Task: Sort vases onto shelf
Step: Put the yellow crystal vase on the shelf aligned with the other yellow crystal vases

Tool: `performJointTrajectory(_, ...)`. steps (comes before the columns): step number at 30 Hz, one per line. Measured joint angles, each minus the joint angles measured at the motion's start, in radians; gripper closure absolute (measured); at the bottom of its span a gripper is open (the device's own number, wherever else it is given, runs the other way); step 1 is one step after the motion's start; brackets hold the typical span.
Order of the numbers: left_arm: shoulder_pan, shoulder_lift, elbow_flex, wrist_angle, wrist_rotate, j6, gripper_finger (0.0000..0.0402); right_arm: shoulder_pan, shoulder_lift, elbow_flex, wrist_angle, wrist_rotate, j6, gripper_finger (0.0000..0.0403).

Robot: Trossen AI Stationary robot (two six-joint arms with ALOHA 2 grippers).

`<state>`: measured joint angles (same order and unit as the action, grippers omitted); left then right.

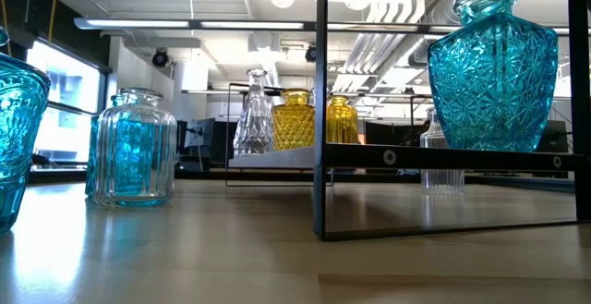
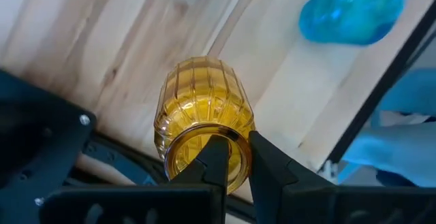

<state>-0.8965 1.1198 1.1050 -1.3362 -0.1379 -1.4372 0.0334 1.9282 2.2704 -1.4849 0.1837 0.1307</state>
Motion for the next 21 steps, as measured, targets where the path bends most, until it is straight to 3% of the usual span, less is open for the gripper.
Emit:
performJointTrajectory(12, 0.274, 0.002, 0.202, -0.058, -0.079, 0.299, 0.0379, 0.000, 0.000, 0.000, 0.000, 0.000, 0.000, 0.0403)
performJointTrajectory(21, 0.515, 0.102, 0.309, -0.049, -0.081, 0.632, 0.0379, -0.001, 0.000, 0.000, 0.000, 0.022, 0.001, 0.0403)
